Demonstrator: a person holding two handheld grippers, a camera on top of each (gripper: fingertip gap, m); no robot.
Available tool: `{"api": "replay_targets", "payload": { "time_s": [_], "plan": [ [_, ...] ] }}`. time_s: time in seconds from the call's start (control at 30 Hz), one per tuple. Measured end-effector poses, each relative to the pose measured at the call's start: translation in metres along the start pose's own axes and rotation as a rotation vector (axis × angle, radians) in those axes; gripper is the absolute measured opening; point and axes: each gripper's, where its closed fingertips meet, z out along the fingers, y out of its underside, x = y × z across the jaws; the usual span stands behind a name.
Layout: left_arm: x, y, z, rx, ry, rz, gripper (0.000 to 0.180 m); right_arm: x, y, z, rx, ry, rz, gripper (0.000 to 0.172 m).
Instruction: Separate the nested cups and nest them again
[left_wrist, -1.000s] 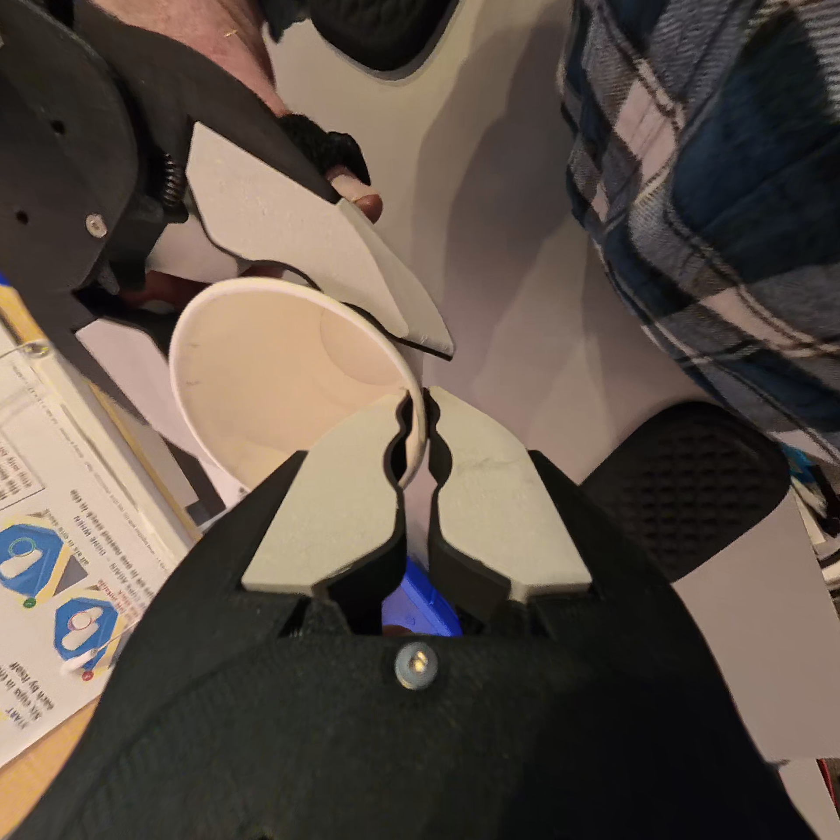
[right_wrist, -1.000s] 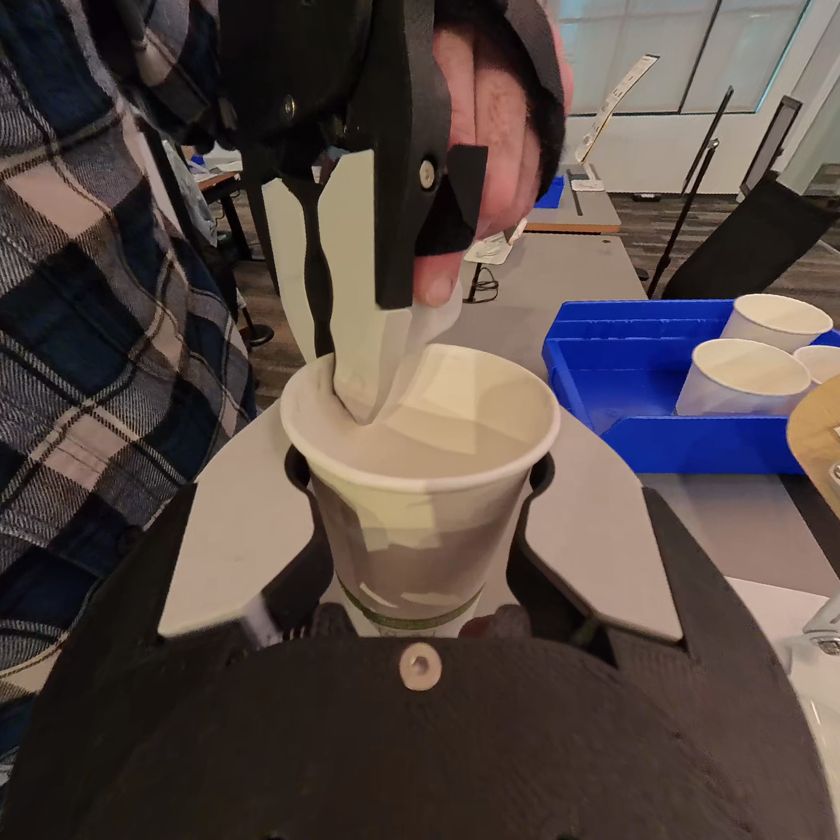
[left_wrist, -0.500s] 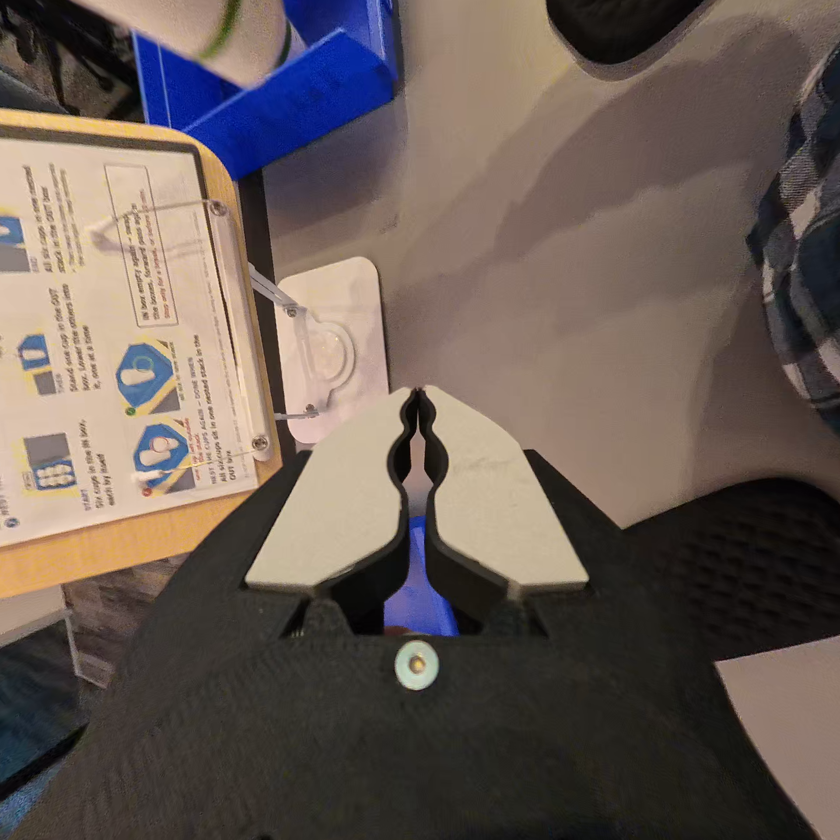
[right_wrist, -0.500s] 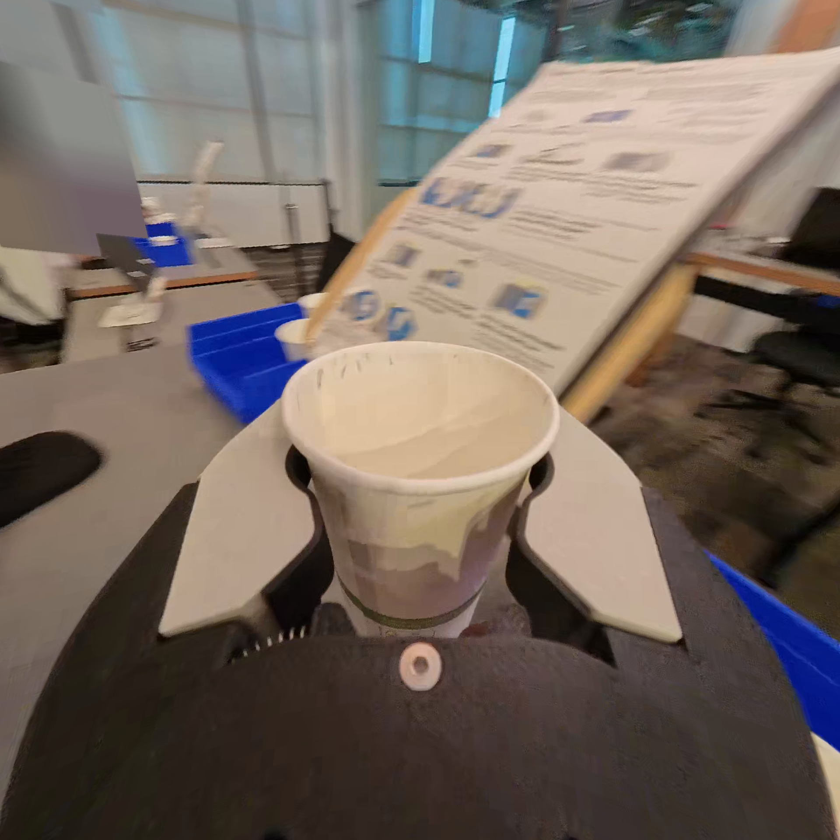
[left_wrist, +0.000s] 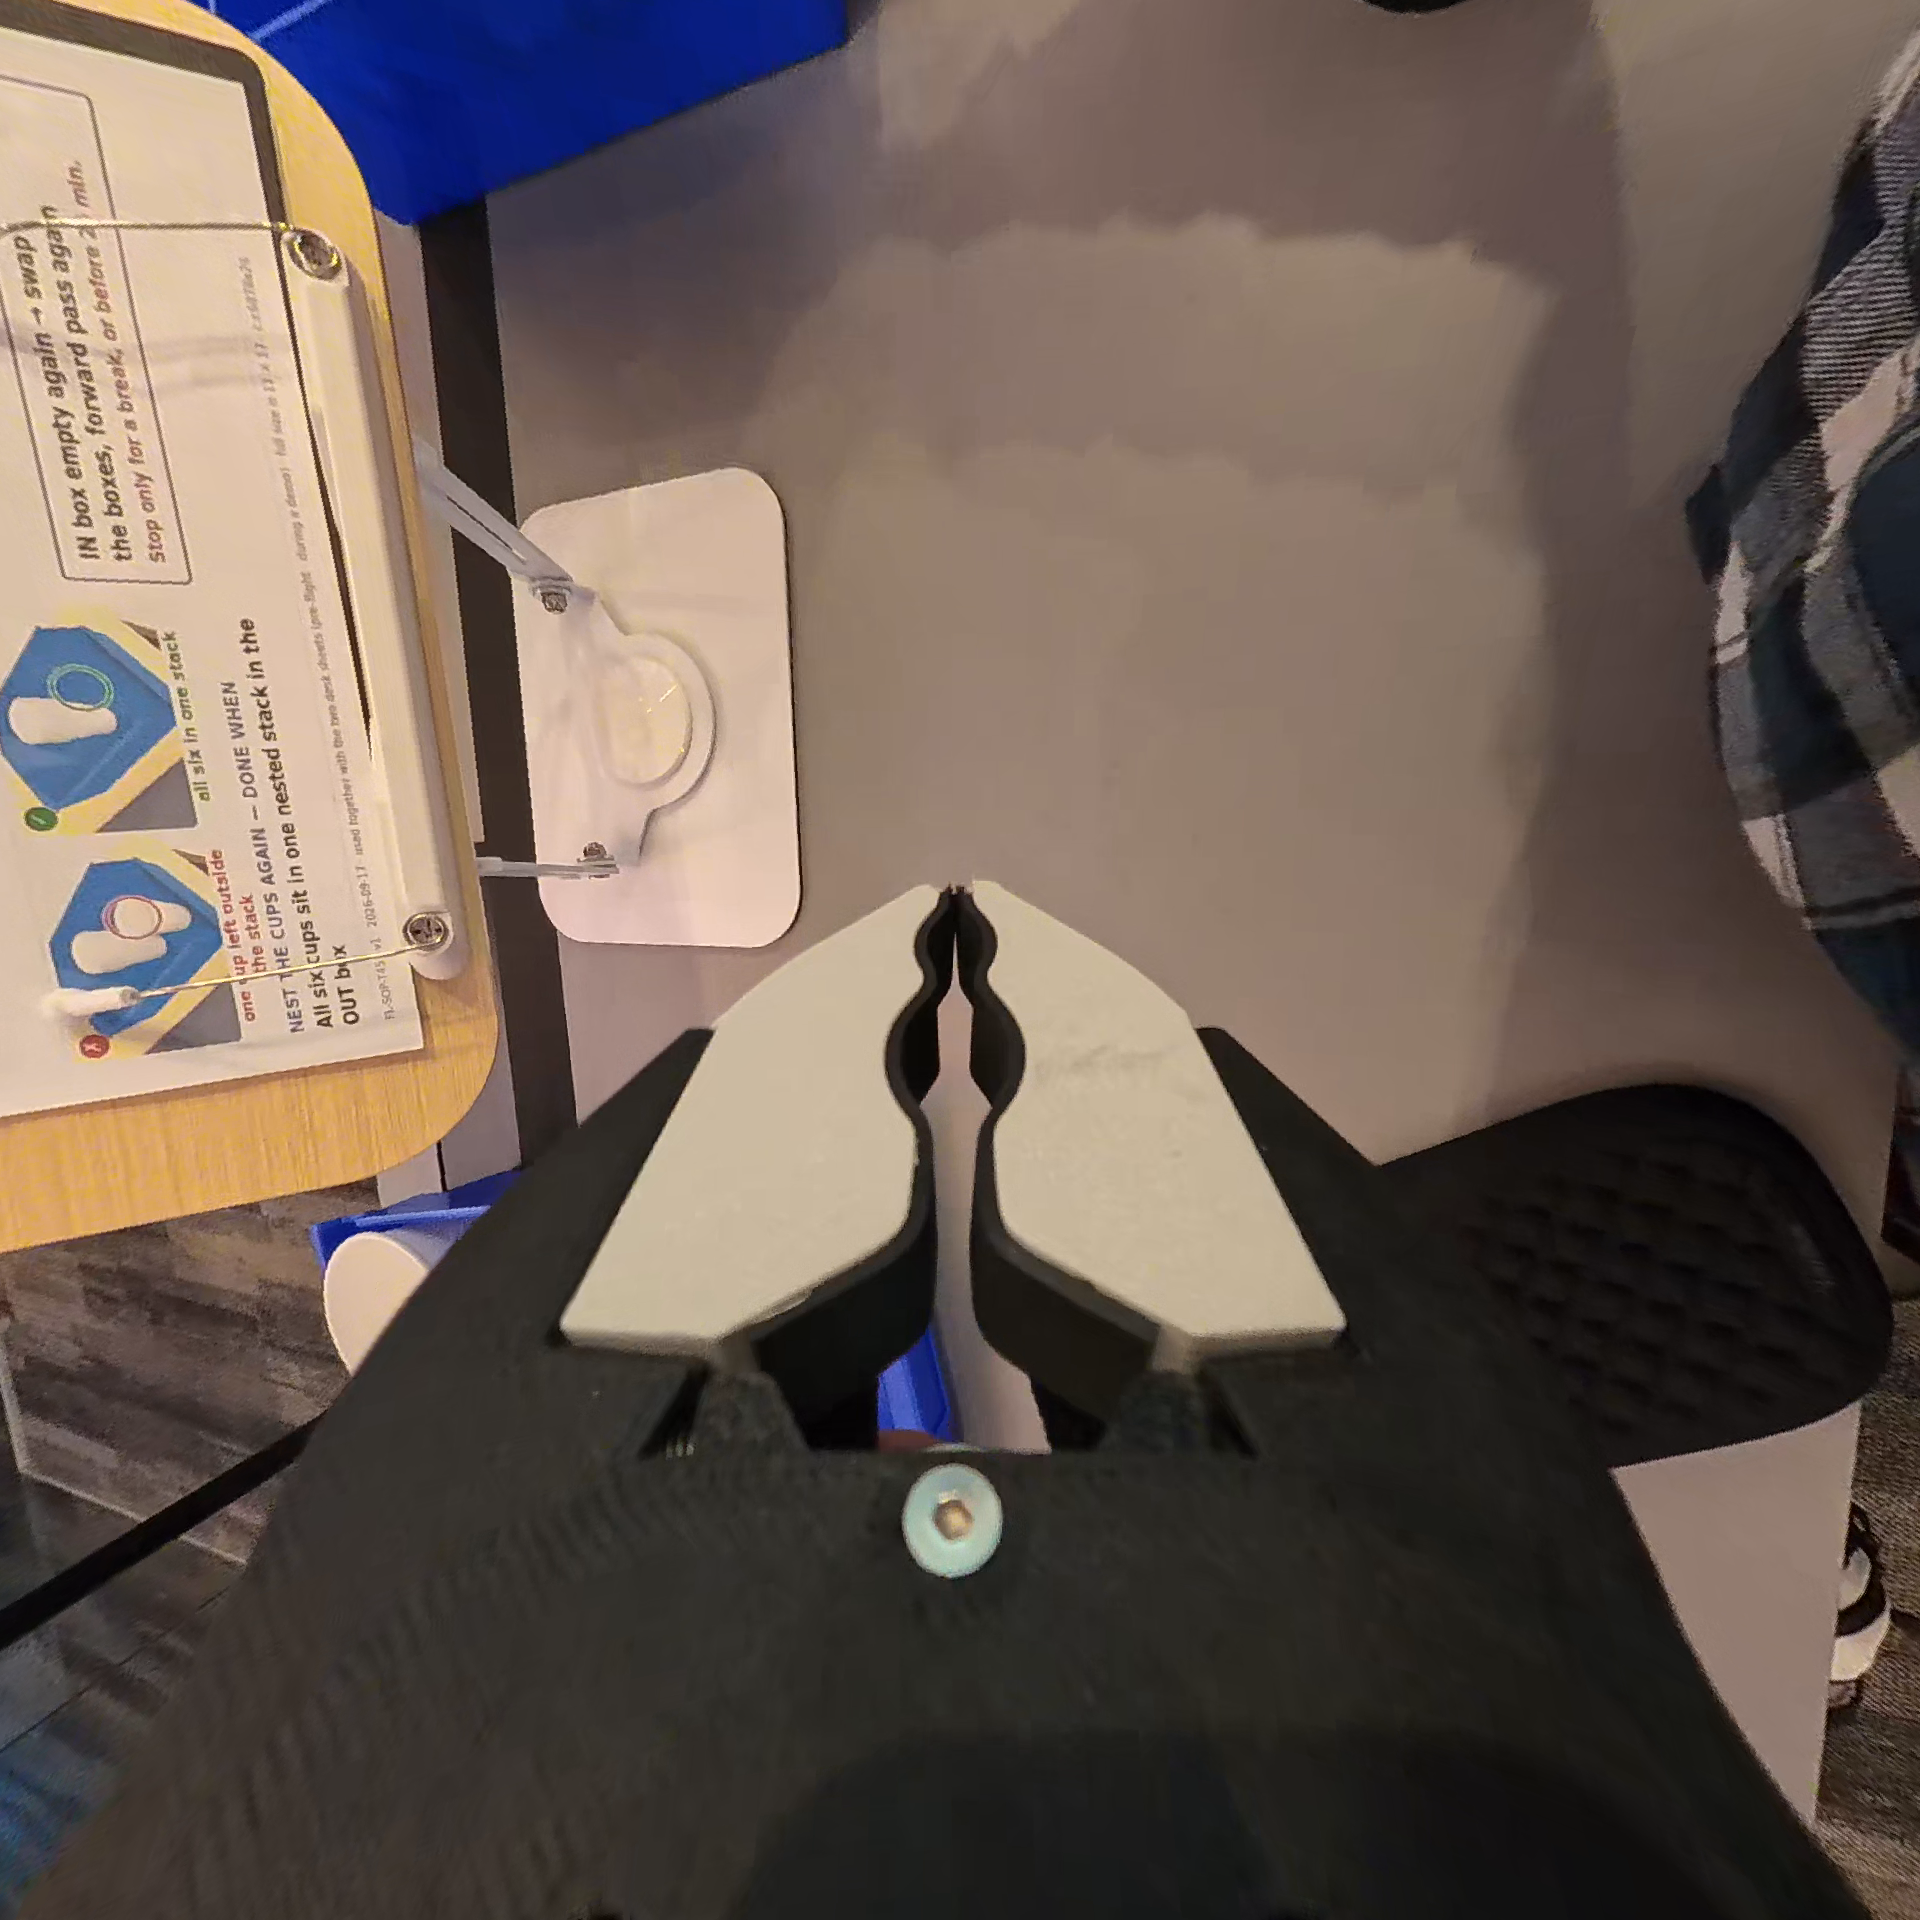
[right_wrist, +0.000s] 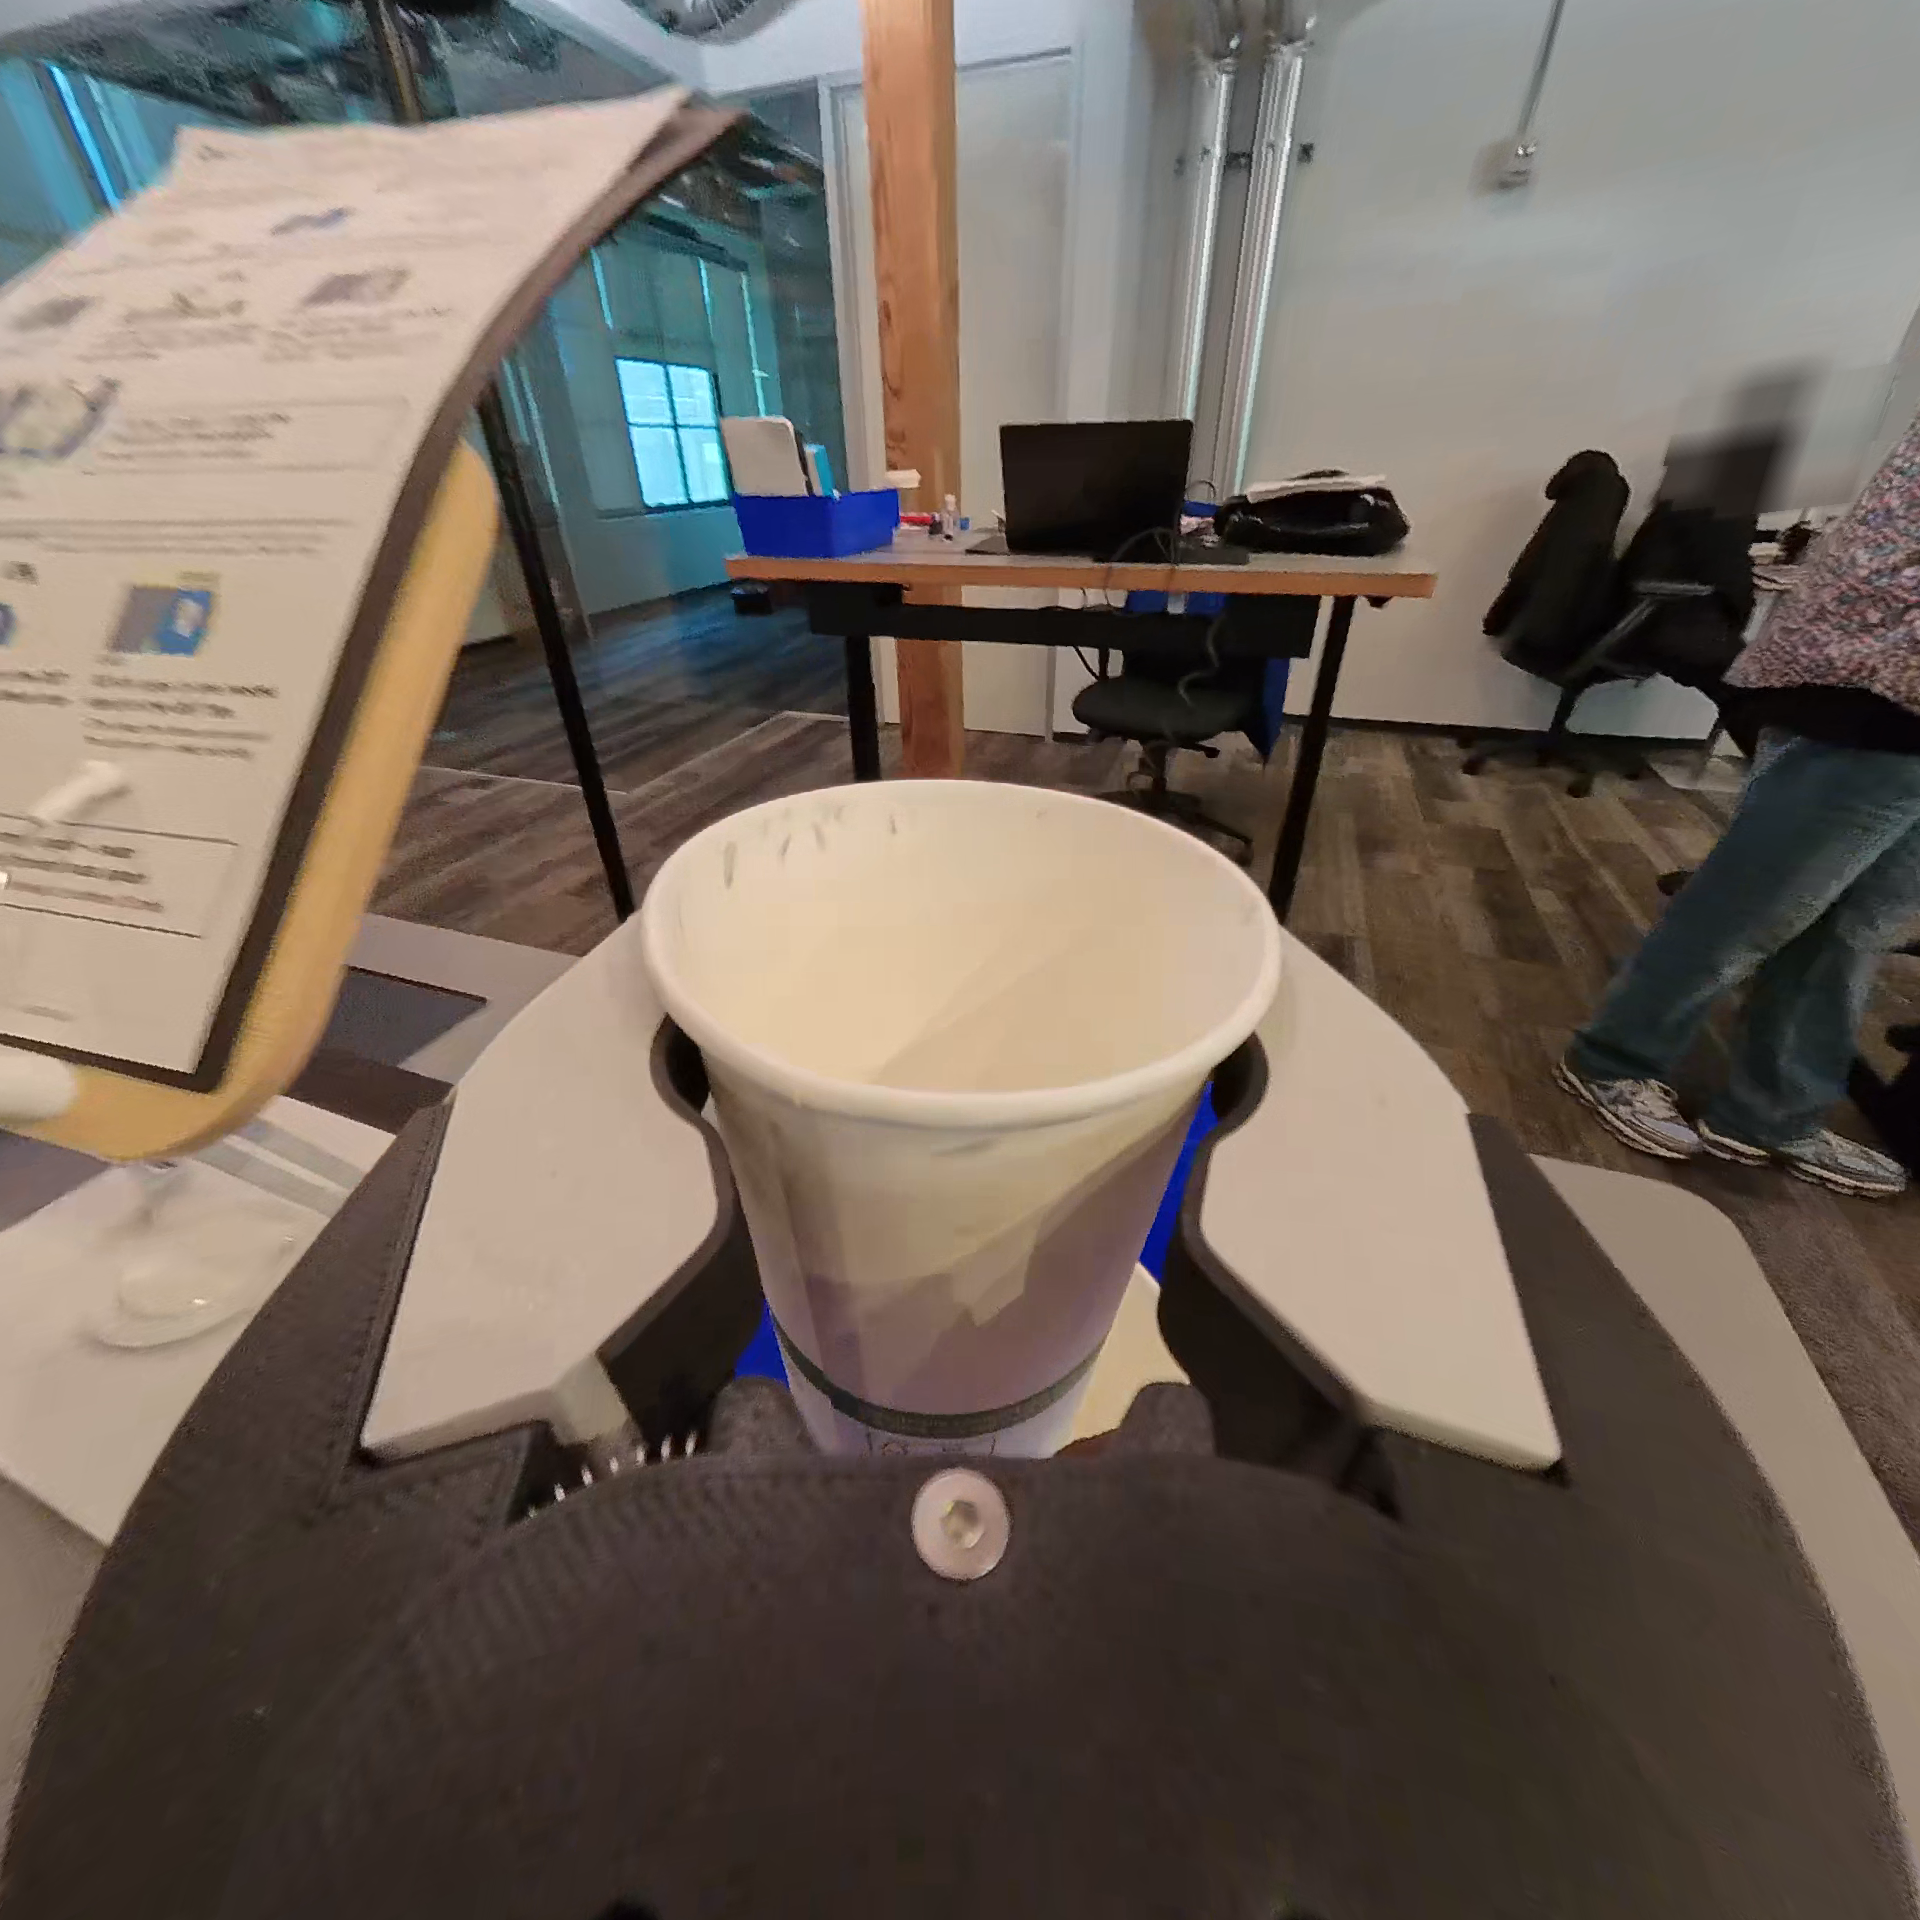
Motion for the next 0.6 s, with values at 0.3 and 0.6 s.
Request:
{"api": "replay_targets", "payload": {
  "time_s": [0.3,0.6],
  "plan": [
    [0.001,0.004,0.001,-0.02,0.006,-0.001,0.0,0.015,0.052,0.02,-0.142,0.054,-0.006,0.099],
    [-0.004,0.012,0.004,-0.041,-0.003,-0.021,0.0,0.013,0.091,0.004,-0.364,0.117,-0.01,0.122]
  ]
}}
